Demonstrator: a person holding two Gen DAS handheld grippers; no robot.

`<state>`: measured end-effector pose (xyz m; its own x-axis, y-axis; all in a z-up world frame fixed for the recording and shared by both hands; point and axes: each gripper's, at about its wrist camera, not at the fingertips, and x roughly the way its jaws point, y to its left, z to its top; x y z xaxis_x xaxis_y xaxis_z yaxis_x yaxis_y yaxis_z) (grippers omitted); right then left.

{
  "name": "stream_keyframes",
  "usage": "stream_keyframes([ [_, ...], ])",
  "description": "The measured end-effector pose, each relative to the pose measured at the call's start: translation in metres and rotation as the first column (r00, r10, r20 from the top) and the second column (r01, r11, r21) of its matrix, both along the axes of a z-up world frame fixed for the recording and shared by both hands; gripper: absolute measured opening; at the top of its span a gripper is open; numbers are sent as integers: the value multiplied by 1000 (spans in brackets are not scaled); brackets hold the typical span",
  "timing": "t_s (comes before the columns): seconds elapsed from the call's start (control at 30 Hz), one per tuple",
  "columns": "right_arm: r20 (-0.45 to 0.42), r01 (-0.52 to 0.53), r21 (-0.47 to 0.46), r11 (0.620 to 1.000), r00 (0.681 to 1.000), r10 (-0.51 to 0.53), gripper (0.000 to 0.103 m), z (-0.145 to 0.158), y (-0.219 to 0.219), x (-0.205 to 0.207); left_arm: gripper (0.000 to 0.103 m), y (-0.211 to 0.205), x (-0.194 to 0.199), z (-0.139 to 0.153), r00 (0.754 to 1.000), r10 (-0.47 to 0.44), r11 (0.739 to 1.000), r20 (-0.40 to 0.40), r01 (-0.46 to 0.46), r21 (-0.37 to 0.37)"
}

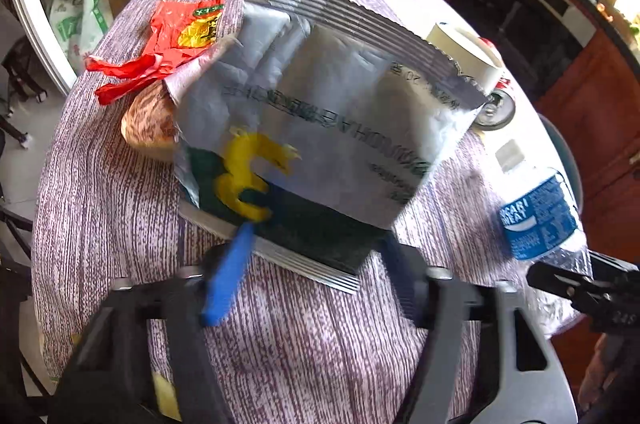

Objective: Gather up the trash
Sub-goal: 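Grasp the silver snack bag with the left tool while the right tool grasps the water bottle, then carry the bag and bottle over the teal bin and open both tools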

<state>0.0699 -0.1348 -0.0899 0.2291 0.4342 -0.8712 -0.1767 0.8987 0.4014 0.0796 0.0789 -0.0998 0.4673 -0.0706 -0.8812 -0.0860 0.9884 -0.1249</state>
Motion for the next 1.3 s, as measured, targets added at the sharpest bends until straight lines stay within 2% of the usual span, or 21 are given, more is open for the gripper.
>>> stream_keyframes([
  [0.07,0,2,1,1000,1000,-2,62,1,1,-2,19,-1,-5,4,1000,-16,1000,4,16,-7],
  [0.2,17,3,1,1000,1000,-3,62,8,1,-5,9,-5,-21,15,999,-42,999,24,42,-4],
  [0.5,43,24,28,999,999,-25,62,22,-9,-9,8,-1,-56,42,994,-95,993,46,97,-62],
  [0.73,89,82,57,995,992,-87,62,41,-33,-12,8,-46,-48,70,970,-221,971,103,228,-66],
  [0.83,110,130,66,989,984,-137,62,48,-53,-10,8,-74,-36,81,947,-296,948,121,307,-83],
  [0.93,129,196,78,978,970,-204,62,55,-80,-8,9,-107,-21,86,920,-370,922,127,381,-67],
  [1.3,158,416,110,903,889,-429,62,55,-188,9,9,-216,41,80,825,-559,824,78,564,-52],
])
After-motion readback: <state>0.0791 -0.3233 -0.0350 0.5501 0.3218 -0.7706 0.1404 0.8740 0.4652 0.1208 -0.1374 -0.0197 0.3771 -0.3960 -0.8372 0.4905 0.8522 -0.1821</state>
